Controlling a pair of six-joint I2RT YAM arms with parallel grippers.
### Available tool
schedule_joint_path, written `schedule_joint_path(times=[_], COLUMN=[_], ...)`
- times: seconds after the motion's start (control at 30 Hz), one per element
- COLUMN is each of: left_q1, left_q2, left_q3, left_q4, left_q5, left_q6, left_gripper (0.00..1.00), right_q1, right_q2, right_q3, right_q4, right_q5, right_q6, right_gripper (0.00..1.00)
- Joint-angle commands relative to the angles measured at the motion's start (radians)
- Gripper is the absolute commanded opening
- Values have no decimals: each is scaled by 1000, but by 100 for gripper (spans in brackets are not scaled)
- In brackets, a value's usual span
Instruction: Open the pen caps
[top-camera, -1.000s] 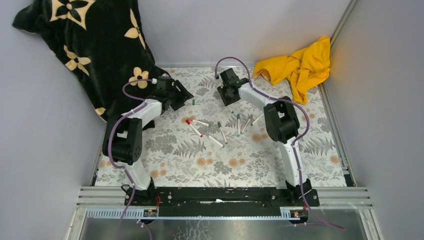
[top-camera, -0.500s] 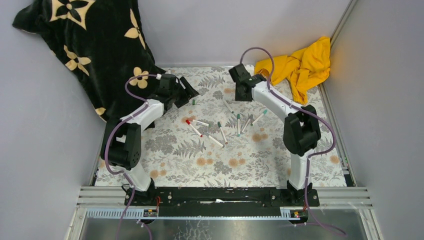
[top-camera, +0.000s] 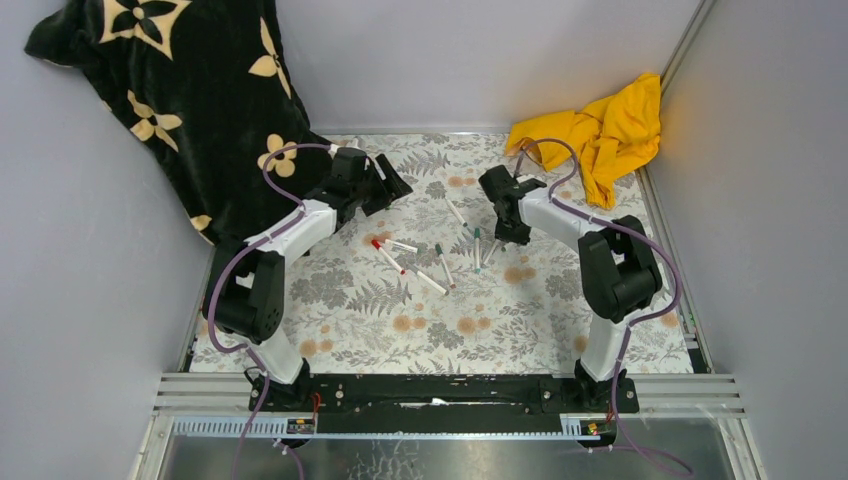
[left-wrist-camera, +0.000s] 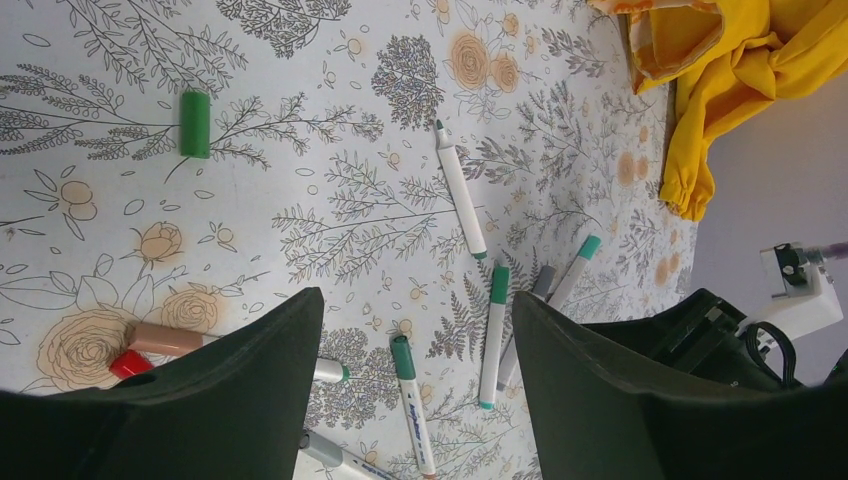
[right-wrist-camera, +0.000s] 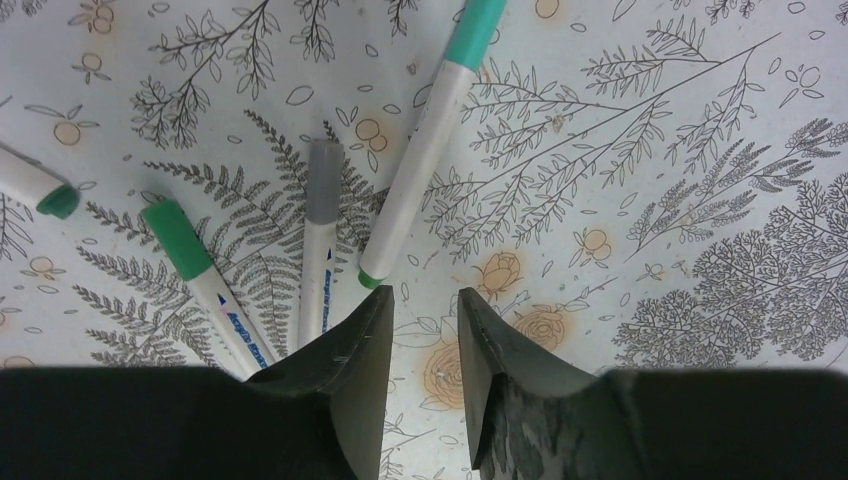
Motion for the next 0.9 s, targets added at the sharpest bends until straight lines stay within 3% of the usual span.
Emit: schedule_joint_path(times=[0.0,0.87], left_q1=[-4,-4], left_q2=[-20,-8], left_q3=[25,32], left_q4=[12,19], left_q5=[-12,-26], left_q6=[24,33], left_gripper=[76,76], right_q1=[-18,-100], right_q2=[-27,140], right_q3=[5,28], right_q4=[33,123], right_q5=[8,-90], right_q6=[43,8], right_gripper=[37,36])
